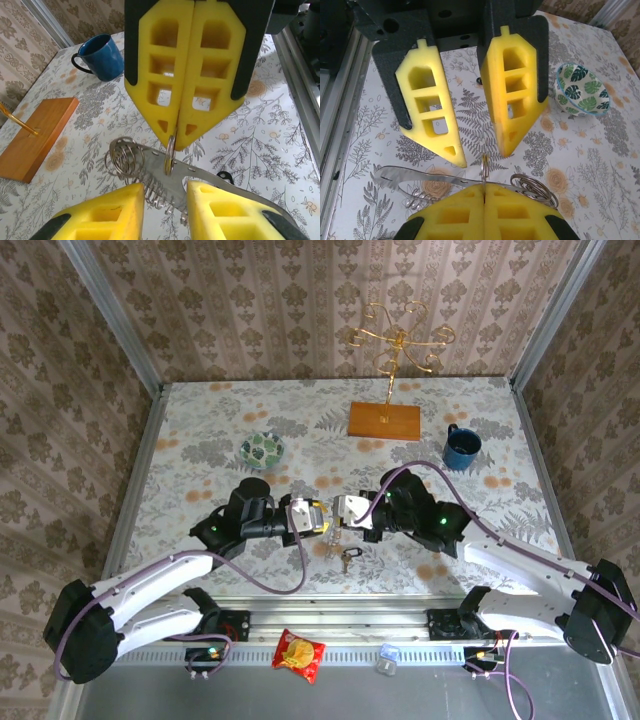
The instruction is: Put the keys on the keyring
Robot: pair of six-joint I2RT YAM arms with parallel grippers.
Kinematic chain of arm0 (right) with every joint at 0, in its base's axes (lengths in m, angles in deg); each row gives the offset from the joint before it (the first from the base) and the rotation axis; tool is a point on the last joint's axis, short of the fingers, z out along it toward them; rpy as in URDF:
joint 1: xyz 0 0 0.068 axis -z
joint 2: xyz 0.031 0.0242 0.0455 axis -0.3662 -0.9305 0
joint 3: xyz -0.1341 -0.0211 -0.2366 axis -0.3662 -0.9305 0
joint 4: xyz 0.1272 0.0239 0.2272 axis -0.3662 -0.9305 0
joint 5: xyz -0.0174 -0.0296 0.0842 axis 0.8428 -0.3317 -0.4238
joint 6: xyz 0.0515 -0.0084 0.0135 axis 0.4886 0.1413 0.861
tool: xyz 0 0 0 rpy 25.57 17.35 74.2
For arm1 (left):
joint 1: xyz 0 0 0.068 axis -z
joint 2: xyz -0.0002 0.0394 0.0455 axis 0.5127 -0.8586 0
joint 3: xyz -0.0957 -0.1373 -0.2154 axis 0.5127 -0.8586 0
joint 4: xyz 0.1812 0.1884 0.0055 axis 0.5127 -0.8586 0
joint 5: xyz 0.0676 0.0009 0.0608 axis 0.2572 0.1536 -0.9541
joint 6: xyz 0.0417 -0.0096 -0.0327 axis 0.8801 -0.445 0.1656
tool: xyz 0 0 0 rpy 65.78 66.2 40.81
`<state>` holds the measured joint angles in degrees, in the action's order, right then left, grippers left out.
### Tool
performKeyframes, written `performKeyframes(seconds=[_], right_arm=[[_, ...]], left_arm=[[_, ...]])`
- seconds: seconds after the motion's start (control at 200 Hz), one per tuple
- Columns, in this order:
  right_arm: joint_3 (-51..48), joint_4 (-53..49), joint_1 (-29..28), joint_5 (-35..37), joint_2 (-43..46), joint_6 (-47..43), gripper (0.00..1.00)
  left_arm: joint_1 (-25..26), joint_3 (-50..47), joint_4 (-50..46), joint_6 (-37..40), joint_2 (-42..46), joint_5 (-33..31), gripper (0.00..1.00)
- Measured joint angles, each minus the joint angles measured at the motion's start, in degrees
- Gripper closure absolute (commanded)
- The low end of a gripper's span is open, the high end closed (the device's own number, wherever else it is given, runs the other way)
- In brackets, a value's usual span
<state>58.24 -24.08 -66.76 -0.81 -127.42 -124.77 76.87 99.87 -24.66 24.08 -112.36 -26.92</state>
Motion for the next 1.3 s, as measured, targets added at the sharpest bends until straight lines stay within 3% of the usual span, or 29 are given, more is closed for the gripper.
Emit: performKeyframes(seconds=[0.215,0.355,0.415,0.475,0.58,0.77,0.955,1.3], right_arm=[[2.38,-1.92,-1.2,0.07,-2.08,-2.4,1.0],[3.85,-3.34,-1.64,0.74,-2.8,-3.69,1.0],[4.02,-3.65,-1.64,0.83,-2.75,-3.69,1.0],[4.0,-3.65,-1.57,0.7,-2.71,-3.19,0.76],[1.11,0.04,0.87,-3.17,-0.04,0.22,0.67],[-8.5,10.14,6.19,-10.84,8.46,7.23,0.66],[-10.25,14.49,6.12,-14.32,8.13,10.62,0.69],[-9.46,16.37,5.64,-17.44,5.77,11.82,0.77]], left_arm=[[0.0,0.2,0.57,-0.15,-0.04,1.25,0.81],[0.0,0.39,0.0,-0.07,-0.02,2.14,1.0],[0.0,0.5,-0.31,-0.04,-0.02,2.29,1.0],[0.0,0.55,-0.55,-0.11,-0.02,2.45,1.0],[0.0,0.55,-0.44,-0.74,0.15,2.69,1.0],[0.02,-2.34,7.87,-6.27,1.92,3.96,1.0],[0.02,-6.08,16.15,-11.3,2.19,6.58,1.0],[0.09,-6.73,19.87,-13.2,2.29,9.2,1.0]])
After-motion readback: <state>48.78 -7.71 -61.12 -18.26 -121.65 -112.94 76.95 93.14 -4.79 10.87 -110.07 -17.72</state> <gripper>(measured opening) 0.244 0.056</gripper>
